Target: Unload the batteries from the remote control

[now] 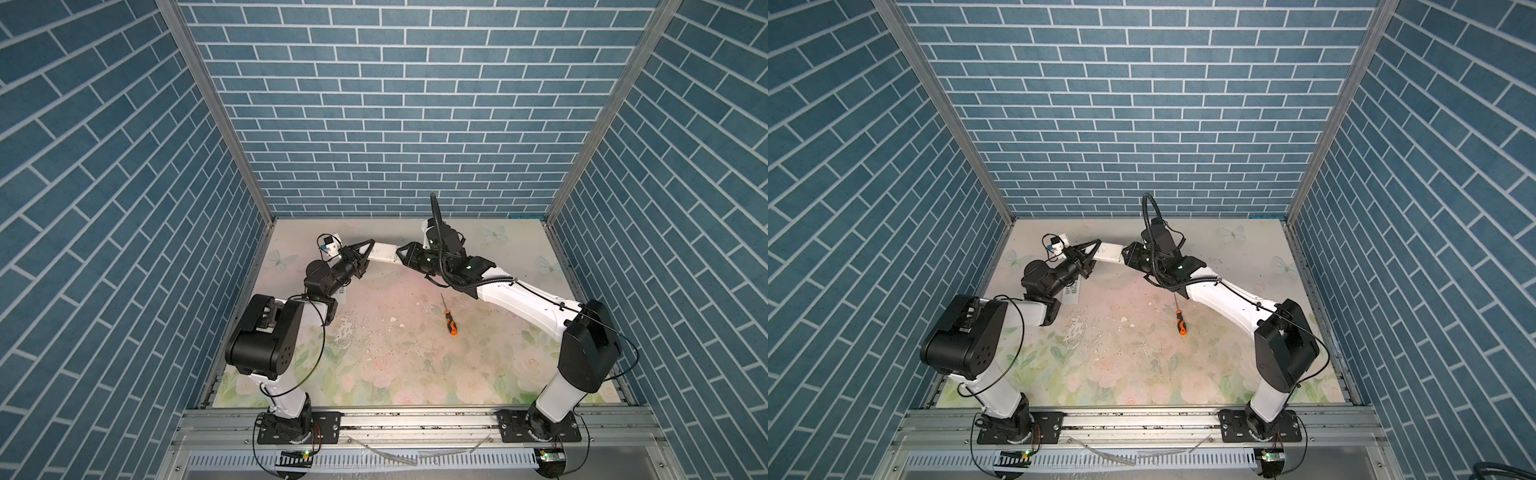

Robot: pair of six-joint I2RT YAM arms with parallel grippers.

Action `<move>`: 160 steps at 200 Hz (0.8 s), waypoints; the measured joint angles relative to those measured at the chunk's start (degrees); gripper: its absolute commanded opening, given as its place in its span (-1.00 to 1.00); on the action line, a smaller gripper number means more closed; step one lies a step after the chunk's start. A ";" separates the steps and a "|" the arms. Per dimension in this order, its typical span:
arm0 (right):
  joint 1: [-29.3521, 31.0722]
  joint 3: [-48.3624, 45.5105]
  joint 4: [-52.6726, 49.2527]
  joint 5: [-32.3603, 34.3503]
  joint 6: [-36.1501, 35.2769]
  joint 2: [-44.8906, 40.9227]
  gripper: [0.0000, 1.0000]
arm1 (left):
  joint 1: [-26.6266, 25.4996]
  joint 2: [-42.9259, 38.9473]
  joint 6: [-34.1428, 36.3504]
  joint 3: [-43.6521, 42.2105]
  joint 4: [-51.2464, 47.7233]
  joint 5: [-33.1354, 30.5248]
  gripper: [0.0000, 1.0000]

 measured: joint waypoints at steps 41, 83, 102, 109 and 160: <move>0.00 -0.72 0.04 0.13 -0.11 -0.72 -0.41 | -0.07 0.00 0.04 0.00 -0.07 0.52 -1.00; -0.17 -0.72 0.15 0.39 0.46 -1.29 -0.66 | 0.07 0.00 -0.02 0.00 -0.07 0.20 -1.00; -0.20 -0.72 0.28 0.48 0.28 -1.36 -0.74 | 0.11 0.02 0.17 0.00 -0.28 -0.04 -1.00; -0.22 -0.72 0.50 0.44 0.07 -1.38 -0.76 | 0.17 0.02 0.28 -0.02 -0.48 0.00 -1.00; -0.07 -0.72 1.97 -0.61 -0.11 -1.44 -0.93 | -0.04 0.02 0.31 -0.09 -0.59 0.42 -1.00</move>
